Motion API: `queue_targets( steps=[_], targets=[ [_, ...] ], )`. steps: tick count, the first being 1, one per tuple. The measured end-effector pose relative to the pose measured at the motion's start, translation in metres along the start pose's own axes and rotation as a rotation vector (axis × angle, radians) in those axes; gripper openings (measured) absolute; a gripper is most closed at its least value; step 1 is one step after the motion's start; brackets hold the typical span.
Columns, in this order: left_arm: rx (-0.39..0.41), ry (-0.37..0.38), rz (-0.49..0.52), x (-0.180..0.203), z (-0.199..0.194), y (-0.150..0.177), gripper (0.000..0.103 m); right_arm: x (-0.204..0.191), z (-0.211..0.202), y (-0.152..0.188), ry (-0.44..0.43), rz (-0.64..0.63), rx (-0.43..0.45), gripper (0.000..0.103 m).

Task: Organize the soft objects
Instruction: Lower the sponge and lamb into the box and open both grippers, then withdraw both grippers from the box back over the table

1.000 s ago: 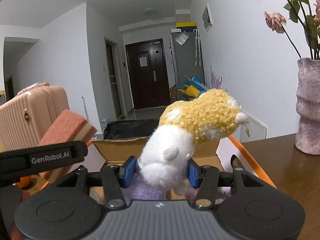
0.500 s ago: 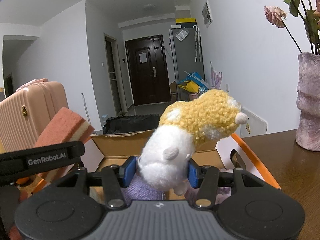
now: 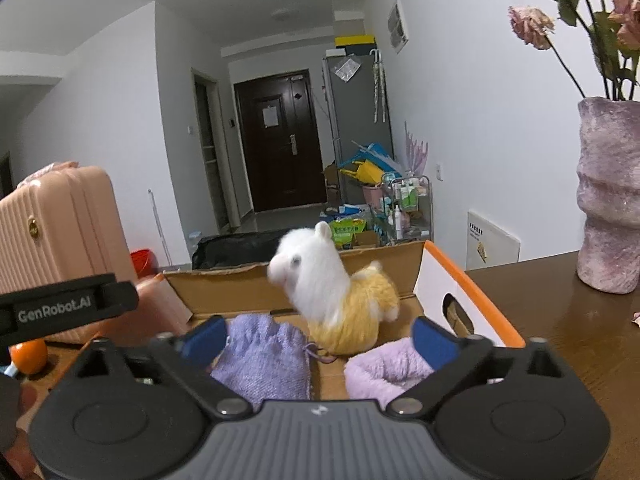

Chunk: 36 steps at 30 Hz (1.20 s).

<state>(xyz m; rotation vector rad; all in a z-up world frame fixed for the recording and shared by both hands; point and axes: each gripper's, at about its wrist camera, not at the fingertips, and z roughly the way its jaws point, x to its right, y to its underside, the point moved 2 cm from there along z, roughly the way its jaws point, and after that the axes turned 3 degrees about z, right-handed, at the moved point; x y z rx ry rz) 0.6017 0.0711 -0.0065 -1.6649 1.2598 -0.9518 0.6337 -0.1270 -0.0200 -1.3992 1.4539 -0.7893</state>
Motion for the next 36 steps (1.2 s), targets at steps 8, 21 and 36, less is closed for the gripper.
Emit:
queue_targets(
  steps=[8,21,36],
  targets=[
    [-0.007,-0.003,-0.004,-0.001,0.001,0.0,0.103,0.004,0.005,-0.002,0.006,0.018,-0.011,0.103],
    [-0.002,-0.004,-0.002,0.002,-0.004,0.002,0.103,0.001,-0.01,0.001,0.015,0.0,-0.009,0.103],
    [0.015,-0.02,0.021,-0.006,-0.038,0.012,0.103,0.006,-0.049,0.007,0.037,-0.051,0.016,0.103]
  ],
)
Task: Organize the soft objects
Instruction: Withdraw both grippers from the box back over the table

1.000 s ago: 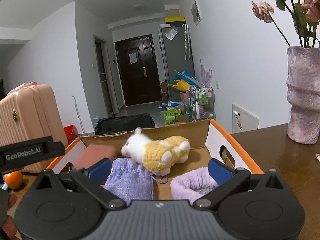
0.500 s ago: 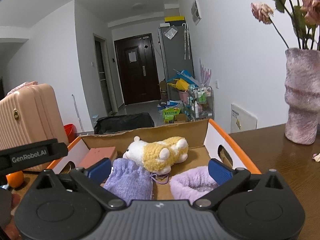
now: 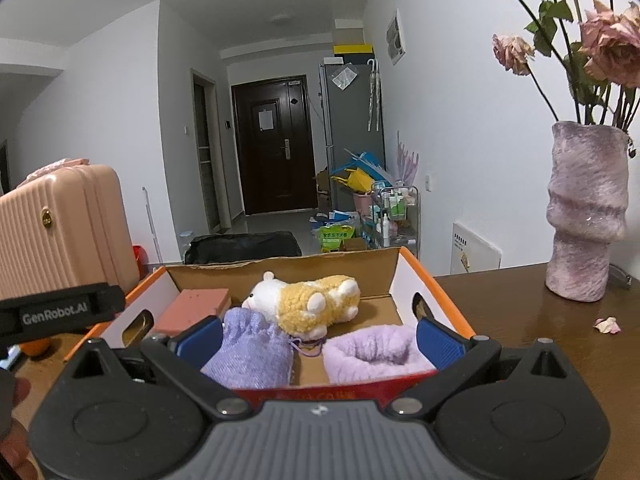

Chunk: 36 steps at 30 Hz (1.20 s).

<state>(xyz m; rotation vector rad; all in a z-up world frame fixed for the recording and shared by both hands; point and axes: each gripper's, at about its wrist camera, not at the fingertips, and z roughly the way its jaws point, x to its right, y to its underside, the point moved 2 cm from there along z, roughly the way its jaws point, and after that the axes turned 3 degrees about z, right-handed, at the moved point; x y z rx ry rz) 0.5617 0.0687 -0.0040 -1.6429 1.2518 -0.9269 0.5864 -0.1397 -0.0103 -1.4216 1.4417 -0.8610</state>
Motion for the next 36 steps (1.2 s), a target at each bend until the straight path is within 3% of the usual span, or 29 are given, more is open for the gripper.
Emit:
queue_targets(
  steps=[36],
  targets=[
    [0.006,-0.008,0.078,-0.007,-0.111,0.048,0.103,0.026,-0.108,0.043,0.02,-0.123,0.035,0.103]
  ],
)
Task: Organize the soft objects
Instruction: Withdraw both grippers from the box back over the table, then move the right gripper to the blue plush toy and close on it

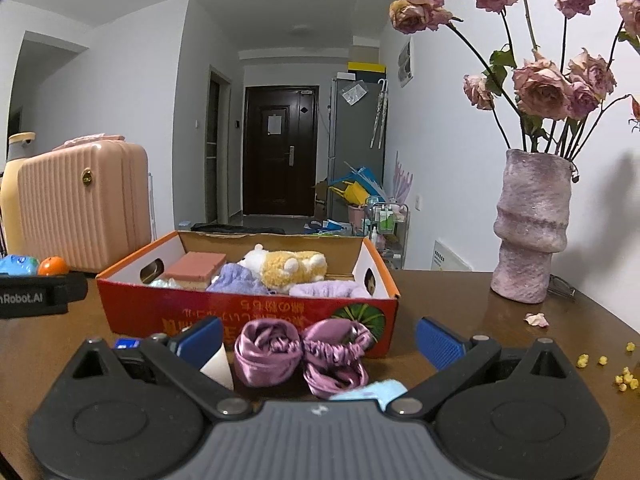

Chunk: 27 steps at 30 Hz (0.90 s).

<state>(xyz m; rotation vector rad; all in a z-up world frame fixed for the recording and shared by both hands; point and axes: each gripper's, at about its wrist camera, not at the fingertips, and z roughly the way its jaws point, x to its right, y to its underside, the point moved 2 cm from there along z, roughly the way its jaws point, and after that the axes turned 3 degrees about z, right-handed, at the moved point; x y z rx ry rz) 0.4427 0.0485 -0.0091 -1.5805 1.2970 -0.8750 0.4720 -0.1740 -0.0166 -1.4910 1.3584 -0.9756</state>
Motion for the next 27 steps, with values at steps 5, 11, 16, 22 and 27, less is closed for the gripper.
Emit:
queue_targets(
  steps=[5,11,16,22,27],
  targets=[
    [-0.003,0.005,0.01,0.001,-0.012,0.006,0.103,0.007,-0.014,0.007,-0.002,-0.018,-0.004,0.103],
    [-0.004,0.005,0.031,0.004,-0.024,0.012,0.103,0.015,-0.029,0.013,-0.003,-0.032,-0.003,0.103],
    [-0.01,0.014,0.041,0.006,-0.034,0.018,0.103,0.021,-0.039,0.016,-0.005,-0.04,-0.004,0.103],
    [-0.017,0.021,0.047,0.008,-0.043,0.024,0.103,0.026,-0.05,0.019,-0.009,-0.053,0.0,0.103],
    [-0.027,0.03,0.052,0.009,-0.048,0.028,0.103,0.03,-0.056,0.022,-0.012,-0.055,-0.005,0.103]
  ],
)
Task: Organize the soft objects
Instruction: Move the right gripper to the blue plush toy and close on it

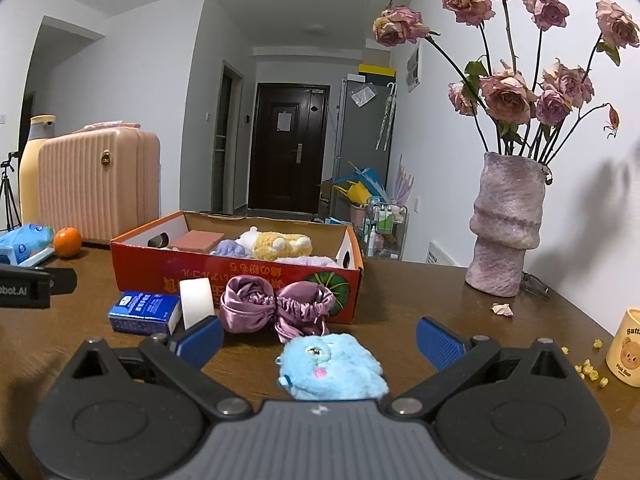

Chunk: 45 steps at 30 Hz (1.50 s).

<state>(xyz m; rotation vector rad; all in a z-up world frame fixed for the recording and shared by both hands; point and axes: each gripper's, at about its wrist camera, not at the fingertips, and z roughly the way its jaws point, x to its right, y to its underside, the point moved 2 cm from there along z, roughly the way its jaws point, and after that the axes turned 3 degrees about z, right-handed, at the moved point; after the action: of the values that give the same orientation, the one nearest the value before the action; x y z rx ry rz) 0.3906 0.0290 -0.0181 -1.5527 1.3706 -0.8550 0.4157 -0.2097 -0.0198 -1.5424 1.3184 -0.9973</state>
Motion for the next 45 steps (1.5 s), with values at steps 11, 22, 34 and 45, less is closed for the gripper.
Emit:
queue_targets(
  steps=[11,22,34,45],
  targets=[
    [-0.012,0.021,0.0,0.002,-0.003,0.002,0.103,0.003,-0.002,0.003,-0.007,0.006,-0.013,0.103],
    [-0.04,0.06,-0.009,0.003,0.003,0.003,0.103,0.006,0.009,0.009,-0.029,0.011,-0.062,0.103],
    [-0.081,0.065,0.008,0.011,0.021,0.005,0.103,0.015,0.047,0.013,-0.053,-0.002,-0.153,0.103],
    [-0.104,0.074,0.017,0.016,0.036,0.003,0.103,0.027,0.087,0.015,-0.063,0.026,-0.256,0.103]
  ],
)
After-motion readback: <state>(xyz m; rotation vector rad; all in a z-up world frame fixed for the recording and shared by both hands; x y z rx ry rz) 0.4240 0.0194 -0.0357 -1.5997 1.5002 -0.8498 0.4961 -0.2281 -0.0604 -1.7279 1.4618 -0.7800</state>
